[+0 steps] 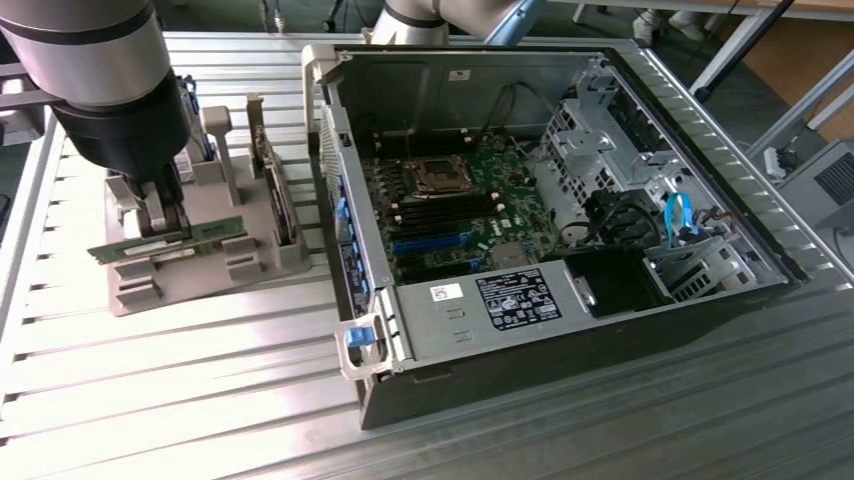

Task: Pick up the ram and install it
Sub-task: 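Pick up the ram and move it above insertion slot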

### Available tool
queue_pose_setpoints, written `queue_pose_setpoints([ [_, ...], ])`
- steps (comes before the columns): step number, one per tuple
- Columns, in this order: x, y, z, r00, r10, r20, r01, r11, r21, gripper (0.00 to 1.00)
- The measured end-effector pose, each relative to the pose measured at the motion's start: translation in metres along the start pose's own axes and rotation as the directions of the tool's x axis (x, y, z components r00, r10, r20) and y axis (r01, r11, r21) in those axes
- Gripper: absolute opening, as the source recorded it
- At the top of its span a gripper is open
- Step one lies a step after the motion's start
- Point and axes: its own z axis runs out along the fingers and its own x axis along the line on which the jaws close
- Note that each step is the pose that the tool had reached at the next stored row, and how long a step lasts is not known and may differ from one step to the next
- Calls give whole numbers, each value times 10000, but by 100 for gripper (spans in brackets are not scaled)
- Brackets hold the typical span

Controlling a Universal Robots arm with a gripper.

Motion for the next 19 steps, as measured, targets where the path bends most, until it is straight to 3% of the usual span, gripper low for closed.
queue_pose_setpoints([
  [19,-2,2,-122,10000,0,0,0,10000,0,11],
])
